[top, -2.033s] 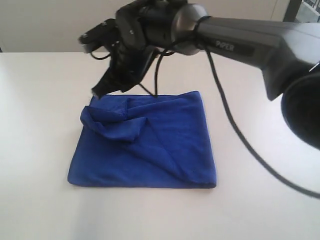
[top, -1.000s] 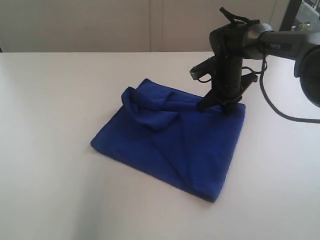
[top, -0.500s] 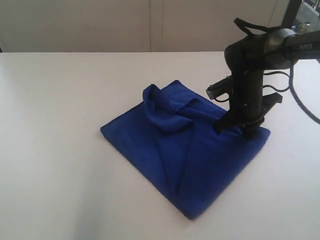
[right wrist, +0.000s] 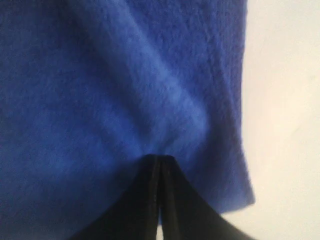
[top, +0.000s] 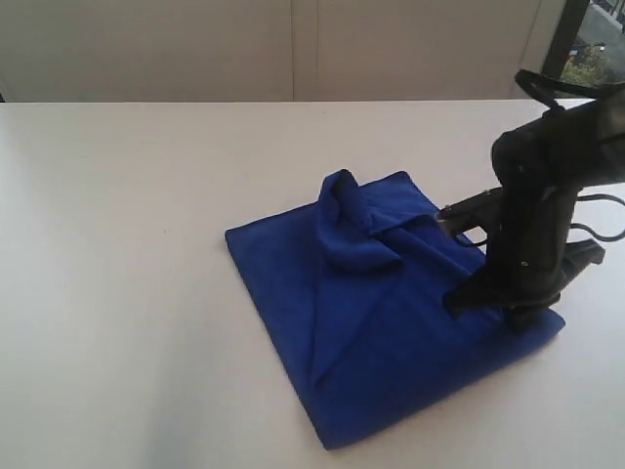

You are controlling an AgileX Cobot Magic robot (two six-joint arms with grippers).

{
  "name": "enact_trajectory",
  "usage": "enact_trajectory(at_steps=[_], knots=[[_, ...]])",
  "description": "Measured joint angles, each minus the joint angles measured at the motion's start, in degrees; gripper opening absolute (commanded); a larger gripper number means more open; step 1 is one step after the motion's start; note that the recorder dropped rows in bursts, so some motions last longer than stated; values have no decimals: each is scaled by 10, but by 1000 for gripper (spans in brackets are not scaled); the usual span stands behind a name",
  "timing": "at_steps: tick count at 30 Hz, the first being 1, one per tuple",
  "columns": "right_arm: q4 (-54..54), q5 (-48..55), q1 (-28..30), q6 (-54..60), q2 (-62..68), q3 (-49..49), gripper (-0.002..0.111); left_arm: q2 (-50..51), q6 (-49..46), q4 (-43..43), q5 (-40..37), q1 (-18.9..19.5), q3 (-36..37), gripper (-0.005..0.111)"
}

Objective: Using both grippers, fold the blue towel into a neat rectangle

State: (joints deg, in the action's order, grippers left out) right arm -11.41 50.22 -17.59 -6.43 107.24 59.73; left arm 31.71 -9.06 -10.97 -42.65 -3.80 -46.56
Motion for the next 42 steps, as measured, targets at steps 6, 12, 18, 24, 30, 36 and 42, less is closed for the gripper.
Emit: enact_trajectory(at_steps=[6,12,18,24,30,36,42], knots=[[52,-48,-37,1,-106,14,0,0,0,0,0,0,0,0],[140,-82,-124,58,-100,89,0,0,0,1,0,0,0,0],[184,-88,-200,85,22,211,0,0,0,1,0,0,0,0],[190,-84,-218,89,159,324,0,0,0,1,0,0,0,0],[193,-74,-218,89,226,389,0,0,0,1,0,0,0,0],[190,-73,-218,86,253,423,0,0,0,1,0,0,0,0],[183,-100,-208,44,271,446,0,0,0,1,0,0,0,0]])
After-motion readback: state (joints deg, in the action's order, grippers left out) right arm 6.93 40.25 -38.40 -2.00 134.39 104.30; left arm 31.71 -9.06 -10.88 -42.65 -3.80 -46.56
